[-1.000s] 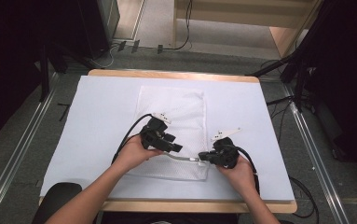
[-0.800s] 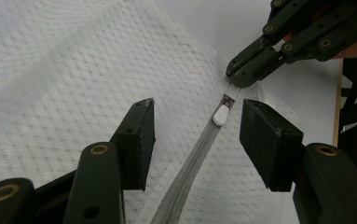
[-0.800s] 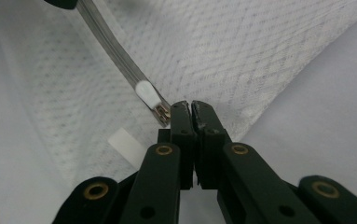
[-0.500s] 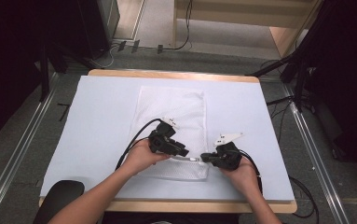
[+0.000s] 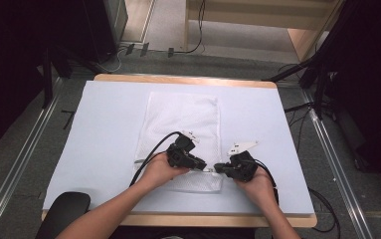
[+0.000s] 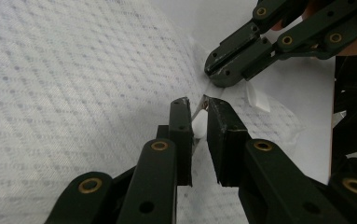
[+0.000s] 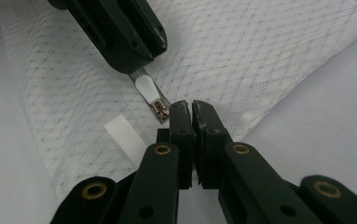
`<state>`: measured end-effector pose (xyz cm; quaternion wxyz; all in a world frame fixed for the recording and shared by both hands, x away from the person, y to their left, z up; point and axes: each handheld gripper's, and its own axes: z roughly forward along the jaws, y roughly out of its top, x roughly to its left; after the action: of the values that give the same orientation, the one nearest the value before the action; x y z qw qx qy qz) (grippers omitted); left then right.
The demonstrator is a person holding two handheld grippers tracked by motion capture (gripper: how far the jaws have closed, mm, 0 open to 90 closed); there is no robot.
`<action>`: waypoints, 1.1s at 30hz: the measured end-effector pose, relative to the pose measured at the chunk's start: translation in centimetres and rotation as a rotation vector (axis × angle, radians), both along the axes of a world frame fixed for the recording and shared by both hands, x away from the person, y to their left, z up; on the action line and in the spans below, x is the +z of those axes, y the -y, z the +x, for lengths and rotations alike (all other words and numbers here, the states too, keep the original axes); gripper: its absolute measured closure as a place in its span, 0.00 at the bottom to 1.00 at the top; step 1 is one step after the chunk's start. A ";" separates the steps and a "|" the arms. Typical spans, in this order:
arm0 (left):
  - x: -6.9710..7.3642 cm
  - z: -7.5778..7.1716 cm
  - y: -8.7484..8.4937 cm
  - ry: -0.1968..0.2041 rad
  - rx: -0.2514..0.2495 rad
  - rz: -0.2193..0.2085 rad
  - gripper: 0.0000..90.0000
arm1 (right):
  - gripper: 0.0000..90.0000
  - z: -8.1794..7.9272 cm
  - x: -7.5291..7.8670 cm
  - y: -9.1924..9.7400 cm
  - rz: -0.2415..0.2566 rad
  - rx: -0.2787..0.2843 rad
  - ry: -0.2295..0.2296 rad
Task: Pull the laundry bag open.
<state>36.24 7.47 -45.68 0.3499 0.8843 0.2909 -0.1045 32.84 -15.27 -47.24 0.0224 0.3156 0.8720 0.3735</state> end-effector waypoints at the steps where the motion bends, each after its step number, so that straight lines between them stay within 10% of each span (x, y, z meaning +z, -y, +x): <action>1: -0.1 0.0 0.1 -0.005 -0.001 -0.003 0.89 | 0.98 0.0 0.0 0.0 0.000 0.000 0.000; 22: -1.1 -1.1 1.6 0.019 -0.029 0.002 0.94 | 0.98 0.0 0.0 0.0 0.009 -0.015 -0.015; 33: -1.3 -0.2 1.2 -0.070 -0.014 -0.026 0.97 | 0.98 0.0 -0.2 0.2 0.026 -0.010 -0.011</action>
<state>36.04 6.31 -47.00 0.3501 0.8776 0.2952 -0.1418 32.87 -15.50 -47.43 0.0154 0.3225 0.8656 0.3826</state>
